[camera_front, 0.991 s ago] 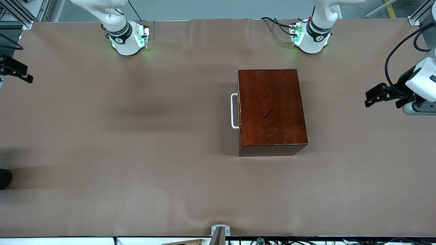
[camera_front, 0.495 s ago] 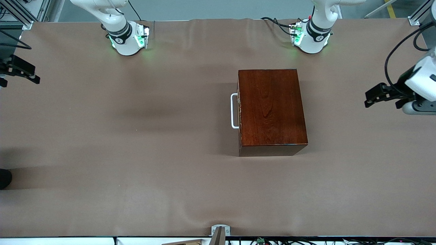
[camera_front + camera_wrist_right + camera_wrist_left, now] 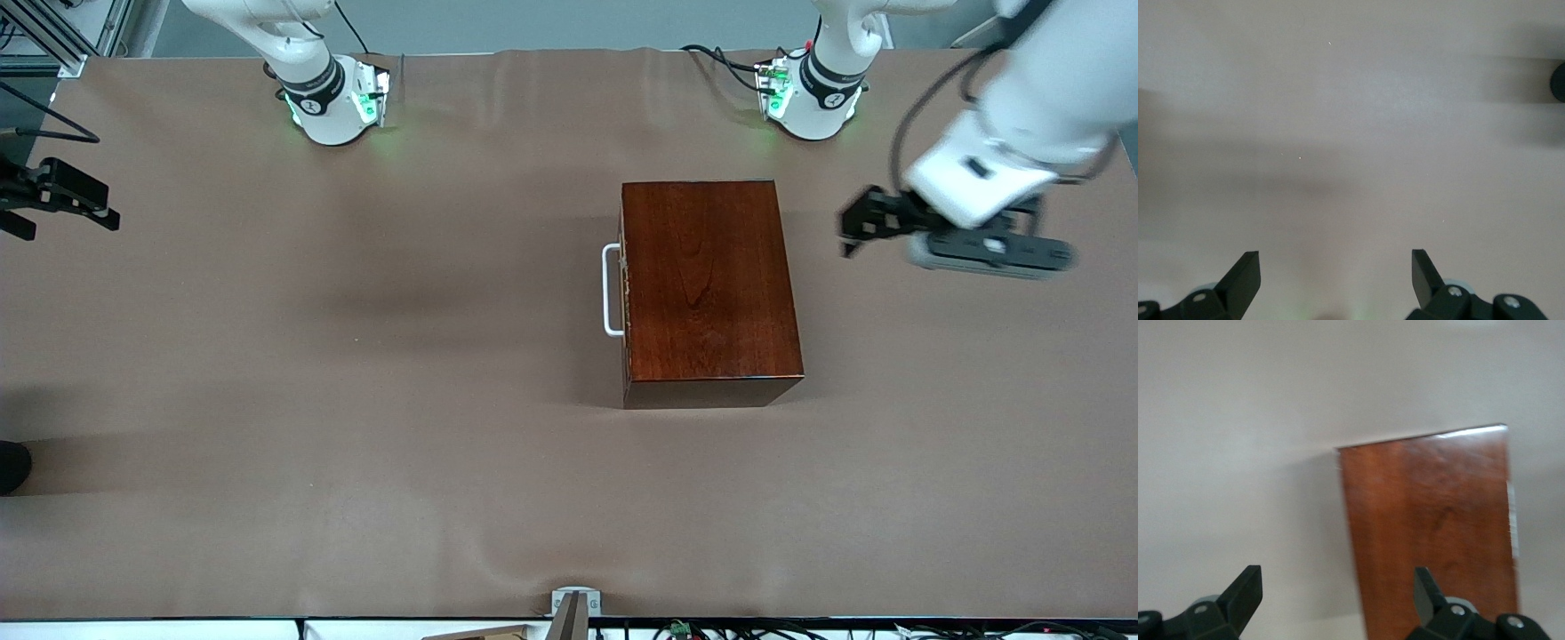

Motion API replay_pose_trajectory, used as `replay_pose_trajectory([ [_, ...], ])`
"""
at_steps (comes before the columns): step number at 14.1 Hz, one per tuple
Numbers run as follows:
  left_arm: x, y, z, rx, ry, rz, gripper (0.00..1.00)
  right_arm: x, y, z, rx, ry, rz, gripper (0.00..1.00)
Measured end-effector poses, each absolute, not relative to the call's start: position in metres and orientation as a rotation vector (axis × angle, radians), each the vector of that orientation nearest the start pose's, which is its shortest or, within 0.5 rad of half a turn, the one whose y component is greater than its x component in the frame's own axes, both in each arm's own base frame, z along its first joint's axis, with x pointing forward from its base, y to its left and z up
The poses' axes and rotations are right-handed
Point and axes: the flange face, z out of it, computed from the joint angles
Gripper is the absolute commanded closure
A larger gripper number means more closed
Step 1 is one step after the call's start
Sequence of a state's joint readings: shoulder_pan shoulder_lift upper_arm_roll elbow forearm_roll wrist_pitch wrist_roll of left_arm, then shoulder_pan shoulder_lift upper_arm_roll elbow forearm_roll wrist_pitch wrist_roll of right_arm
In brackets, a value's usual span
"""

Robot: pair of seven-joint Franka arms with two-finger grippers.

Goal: Open drawer, take yellow block, close drawer

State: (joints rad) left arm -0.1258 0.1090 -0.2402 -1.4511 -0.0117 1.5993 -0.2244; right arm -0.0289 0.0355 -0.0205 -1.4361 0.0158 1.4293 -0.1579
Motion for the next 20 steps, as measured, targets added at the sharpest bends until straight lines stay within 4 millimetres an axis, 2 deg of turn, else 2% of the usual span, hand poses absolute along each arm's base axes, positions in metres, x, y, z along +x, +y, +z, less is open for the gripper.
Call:
replay_pose_trajectory([
  [4, 0.518, -0.335, 0.602, -3.203, 0.123, 0.034, 0.0, 0.55, -0.027, 0.654, -3.116, -0.166, 0.078, 0.0],
  [6, 0.497, -0.391, 0.585, -3.201, 0.057, 0.081, 0.0, 0.55, -0.027, 0.653, -3.116, -0.168, 0.08, 0.0],
  [8, 0.477, -0.442, 0.557, -3.166, -0.014, 0.094, 0.0, 0.55, -0.027, 0.653, -3.116, -0.168, 0.08, 0.0],
  [11, 0.451, -0.507, 0.5, -3.085, -0.002, 0.03, 0.0, 0.55, -0.028, 0.654, -3.117, -0.163, 0.078, 0.0],
  [12, 0.444, -0.524, 0.48, -3.067, -0.016, 0.018, 0.0, 0.55, -0.03, 0.654, -3.118, -0.16, 0.075, 0.0],
  [14, 0.44, -0.544, 0.441, -3.04, -0.033, 0.01, 0.0, 0.551, -0.033, 0.654, -3.121, -0.149, 0.061, 0.0],
  [17, 0.446, -0.557, 0.395, -3.004, -0.032, -0.01, 0.0, 0.552, -0.042, 0.654, -3.124, -0.126, 0.054, 0.0],
  [20, 0.442, -0.566, 0.356, -2.952, -0.013, -0.006, 0.0, 0.552, -0.046, 0.654, -3.124, -0.113, 0.051, 0.0],
])
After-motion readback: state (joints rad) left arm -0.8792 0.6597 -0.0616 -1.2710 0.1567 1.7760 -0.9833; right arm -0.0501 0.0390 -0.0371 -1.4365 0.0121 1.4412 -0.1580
